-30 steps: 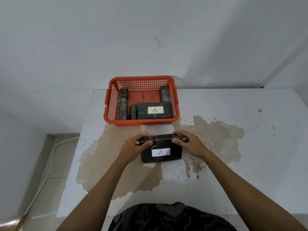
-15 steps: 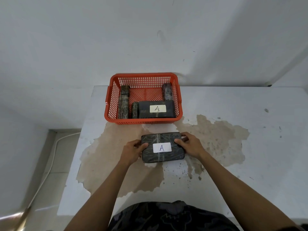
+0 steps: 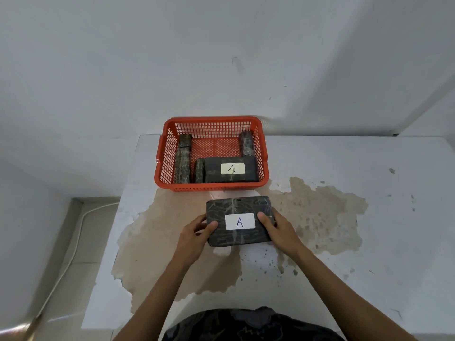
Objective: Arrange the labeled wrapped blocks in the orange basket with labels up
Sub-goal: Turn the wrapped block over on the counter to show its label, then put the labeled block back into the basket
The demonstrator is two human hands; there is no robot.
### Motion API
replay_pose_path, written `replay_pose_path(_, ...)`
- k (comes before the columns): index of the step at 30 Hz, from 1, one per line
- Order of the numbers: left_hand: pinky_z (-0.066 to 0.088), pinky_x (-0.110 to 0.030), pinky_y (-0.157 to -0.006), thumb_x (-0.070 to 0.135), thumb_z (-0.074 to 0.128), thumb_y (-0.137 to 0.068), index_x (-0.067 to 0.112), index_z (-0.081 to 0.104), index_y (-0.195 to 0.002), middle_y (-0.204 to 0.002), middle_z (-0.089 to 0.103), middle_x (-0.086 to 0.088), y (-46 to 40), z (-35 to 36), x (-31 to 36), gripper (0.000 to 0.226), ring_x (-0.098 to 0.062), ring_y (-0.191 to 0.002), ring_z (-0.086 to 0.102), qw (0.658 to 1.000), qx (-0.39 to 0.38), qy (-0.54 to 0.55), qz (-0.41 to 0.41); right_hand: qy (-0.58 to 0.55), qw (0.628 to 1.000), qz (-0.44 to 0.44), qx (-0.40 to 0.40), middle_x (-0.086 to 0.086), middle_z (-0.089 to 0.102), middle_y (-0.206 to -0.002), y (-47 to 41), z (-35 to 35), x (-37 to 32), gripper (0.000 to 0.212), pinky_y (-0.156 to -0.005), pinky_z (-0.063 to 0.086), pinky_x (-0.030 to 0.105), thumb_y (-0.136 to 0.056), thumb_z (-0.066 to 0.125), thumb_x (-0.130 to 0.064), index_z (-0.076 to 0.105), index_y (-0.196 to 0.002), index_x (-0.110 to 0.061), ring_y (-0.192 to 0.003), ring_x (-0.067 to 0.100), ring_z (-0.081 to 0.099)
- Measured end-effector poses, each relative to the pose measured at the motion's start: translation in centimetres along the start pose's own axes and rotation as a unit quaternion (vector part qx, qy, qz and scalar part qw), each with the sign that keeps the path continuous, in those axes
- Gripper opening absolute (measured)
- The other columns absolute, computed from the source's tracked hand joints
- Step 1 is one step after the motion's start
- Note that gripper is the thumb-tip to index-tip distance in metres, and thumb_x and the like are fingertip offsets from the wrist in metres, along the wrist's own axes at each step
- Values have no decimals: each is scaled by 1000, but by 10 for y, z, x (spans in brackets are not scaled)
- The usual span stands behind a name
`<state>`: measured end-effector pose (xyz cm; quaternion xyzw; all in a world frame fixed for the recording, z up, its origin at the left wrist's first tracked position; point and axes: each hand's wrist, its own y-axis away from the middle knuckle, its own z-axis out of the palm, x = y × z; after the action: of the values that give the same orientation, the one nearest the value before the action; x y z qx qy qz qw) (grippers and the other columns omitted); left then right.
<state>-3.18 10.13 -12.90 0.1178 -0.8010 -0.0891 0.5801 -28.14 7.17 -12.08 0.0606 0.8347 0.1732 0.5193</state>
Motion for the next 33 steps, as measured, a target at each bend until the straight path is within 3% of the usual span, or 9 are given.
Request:
replay_pose_path(7, 51, -8, -61, 54, 57, -86, 45, 63, -111, -94, 70, 27, -27, -22, 48, 28, 2, -90, 68, 998, 30, 6, 57, -52, 996, -61, 50, -26, 65, -104, -13, -12, -53, 35, -65, 51, 10, -93, 47, -60, 49, -123, -43, -91, -10, 64)
replay_pose_path(11, 50, -11, -70, 44, 54, -93, 26, 61, -125, -106, 61, 13, -69, -48, 71, 38, 2, -94, 60, 984, 127, -77, 101, -47, 990, -84, 101, -12, 66, -107, -57, -20, -93, 42, -54, 54, 17, -96, 47, -54, 48, -130, -29, -84, 6, 67)
replay_pose_path(14, 57, -41, -86, 44, 57, -93, 25, 63, -122, -112, 65, 4, -103, -79, 80, 35, -12, -103, 62, 971, 185, -95, 116, -27, 991, -75, 110, -5, 64, -110, -95, -21, -116, 46, -59, 59, 22, -97, 46, -51, 45, -134, -25, -88, 10, 66)
replay_pose_path(17, 40, -55, -104, 46, 57, -92, 27, 60, -127, -129, 61, -7, -138, -103, 78, 40, -27, -120, 54, 958, 206, -182, 82, -5, 993, -60, 100, -2, 65, -113, -130, -15, -130, 46, -80, 60, 41, -98, 45, -49, 42, -138, -27, -98, 21, 66)
replay_pose_path(19, 35, -55, -108, 45, 58, -92, 25, 53, -135, -138, 51, -10, -159, -114, 75, 49, -29, -127, 48, 954, 202, -212, 60, -10, 994, -47, 96, 1, 65, -117, -152, -8, -136, 44, -85, 58, 46, -99, 46, -47, 42, -137, -25, -104, 25, 65)
replay_pose_path(22, 39, -52, -108, 46, 59, -91, 20, 36, -147, -149, 38, -11, -184, -124, 68, 66, -30, -133, 45, 977, 161, -138, 13, -6, 995, -24, 92, 6, 63, -124, -181, 2, -144, 42, -90, 55, 50, -99, 46, -44, 44, -134, -22, -112, 28, 62)
replay_pose_path(24, 46, -53, -102, 50, 55, -91, 20, 30, -149, -148, 43, -10, -195, -127, 62, 70, -31, -126, 52, 985, 129, -108, -23, 20, 995, -18, 94, 7, 63, -124, -198, 8, -148, 42, -90, 55, 50, -99, 45, -44, 44, -134, -19, -112, 29, 62)
replay_pose_path(27, 52, -50, -95, 54, 48, -94, 21, 40, -142, -133, 59, -9, -206, -127, 51, 59, -29, -110, 63, 990, 107, -86, -37, 72, 992, -13, 103, 11, 60, -129, -218, 17, -149, 49, -99, 49, 46, -101, 43, -41, 41, -139, -11, -118, 31, 58)
replay_pose_path(33, 57, -42, -84, 59, 42, -93, 21, 48, -135, -120, 67, -5, -218, -124, 32, 56, -21, -92, 68, 990, 116, -69, -46, 176, 978, 10, 110, 17, 59, -126, -245, 33, -136, 55, -94, 50, 48, -100, 39, -49, 43, -134, -6, -112, 36, 59)
